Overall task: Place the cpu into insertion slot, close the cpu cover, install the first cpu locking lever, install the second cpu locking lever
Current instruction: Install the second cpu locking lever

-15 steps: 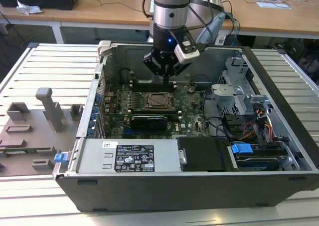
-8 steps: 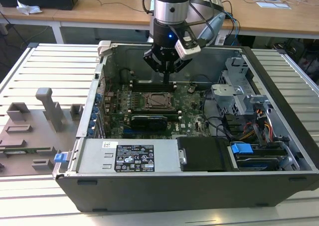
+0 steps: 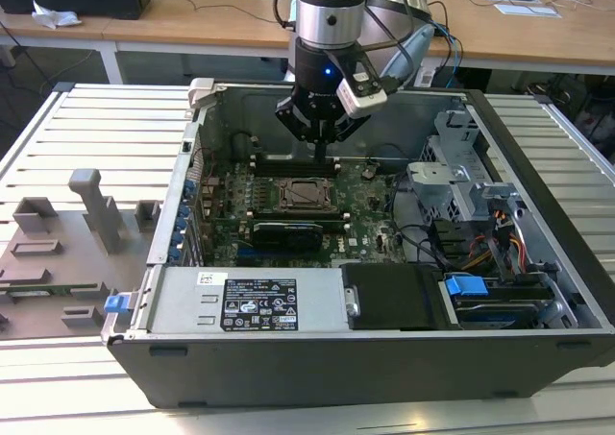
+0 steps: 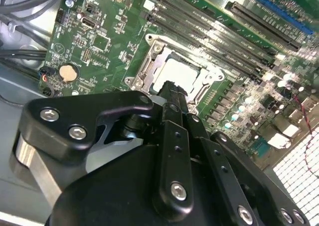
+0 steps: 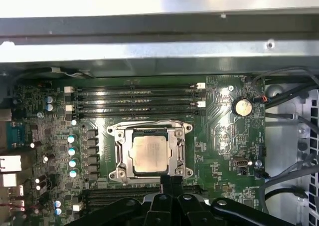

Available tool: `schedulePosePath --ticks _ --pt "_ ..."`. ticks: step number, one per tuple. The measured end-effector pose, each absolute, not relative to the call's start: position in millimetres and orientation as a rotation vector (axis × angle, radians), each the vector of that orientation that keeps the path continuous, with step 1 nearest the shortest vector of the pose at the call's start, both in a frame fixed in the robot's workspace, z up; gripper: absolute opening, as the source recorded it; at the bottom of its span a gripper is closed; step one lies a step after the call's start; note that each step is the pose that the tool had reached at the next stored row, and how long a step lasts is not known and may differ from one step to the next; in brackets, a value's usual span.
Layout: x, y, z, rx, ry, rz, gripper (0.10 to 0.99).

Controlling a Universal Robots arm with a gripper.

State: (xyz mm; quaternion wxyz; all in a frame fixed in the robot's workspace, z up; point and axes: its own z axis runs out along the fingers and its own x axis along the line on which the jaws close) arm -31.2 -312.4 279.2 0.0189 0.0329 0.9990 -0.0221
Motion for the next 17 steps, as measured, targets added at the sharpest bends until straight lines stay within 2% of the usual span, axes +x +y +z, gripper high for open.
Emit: schedulePosePath --ticks 17 --pt "-34 -343 279 0.102 3.101 -0.067 0.106"
